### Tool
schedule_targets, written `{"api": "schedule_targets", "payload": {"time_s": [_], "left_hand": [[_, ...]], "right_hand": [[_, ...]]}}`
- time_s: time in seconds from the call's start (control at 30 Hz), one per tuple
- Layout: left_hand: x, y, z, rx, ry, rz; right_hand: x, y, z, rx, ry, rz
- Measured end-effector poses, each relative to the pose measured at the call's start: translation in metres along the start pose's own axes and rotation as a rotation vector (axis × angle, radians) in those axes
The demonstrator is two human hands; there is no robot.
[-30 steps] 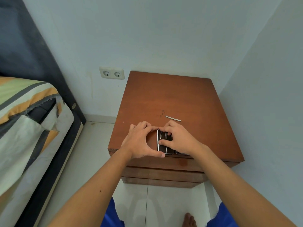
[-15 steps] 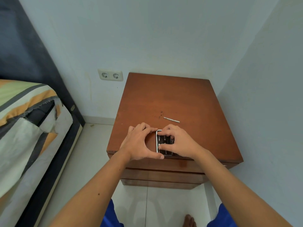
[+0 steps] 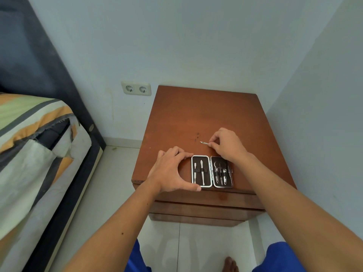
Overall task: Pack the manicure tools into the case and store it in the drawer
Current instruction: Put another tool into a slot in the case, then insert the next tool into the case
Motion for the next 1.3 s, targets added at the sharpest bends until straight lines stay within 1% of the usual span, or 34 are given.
{"api": "schedule_targets", "payload": {"time_s": [0.17,0.23,0.3,0.5,0.63,0.73,0.83,0.93,1.0,1.03,1.17,1.3], "left_hand": [[0.000,0.000,0.002,0.006,0.004,0.004],[0.000,0.000,0.001,0.002,0.000,0.000],[0.001,0.001,0.000,-0.002,-0.004,-0.007],[0.000,0.003,-0.001,-0.011,-0.004,-0.015],[0.000,0.003,-0.001,-0.008,0.006,-0.008],[0.000,0.001,0.001,-0.007,0.007,-0.004],[0.000,0.001,0.002,-0.009,0.008,-0.006],[0.000,0.001,0.002,-0.016,0.005,-0.005],[0.000,0.000,0.003,-0.020,0.007,0.000],[0.000,0.000,0.003,-0.019,0.009,0.005],[0.001,-0.003,0.005,-0.008,0.006,0.020],[0.001,-0.004,0.006,-0.013,0.008,0.018]], "right_hand": [[0.006,0.012,0.002,0.019,-0.036,-0.096],[0.008,0.012,0.002,0.006,-0.036,-0.099],[0.009,0.008,0.005,-0.036,-0.014,-0.066],[0.011,-0.012,0.015,-0.307,0.147,0.053],[0.014,-0.013,0.015,-0.510,0.202,-0.005],[0.019,-0.013,0.011,-0.579,0.193,-0.054],[0.026,-0.014,0.004,-0.552,0.149,-0.106],[0.033,-0.004,-0.005,-0.479,0.105,-0.272],[0.038,0.001,-0.013,-0.382,0.057,-0.386],[0.040,0.002,-0.018,-0.326,0.023,-0.416],[0.038,0.009,-0.028,-0.181,-0.046,-0.431],[0.032,0.013,-0.034,-0.170,-0.059,-0.391]]}}
Point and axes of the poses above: each hand's wrist, its own x-axis away from the middle knuckle, its own y-axis out of the palm, z = x × y, the point moved 9 cm from there along -x, towards the middle knuckle, and after that the axes turned 11 degrees about z, right-handed, at the moved point
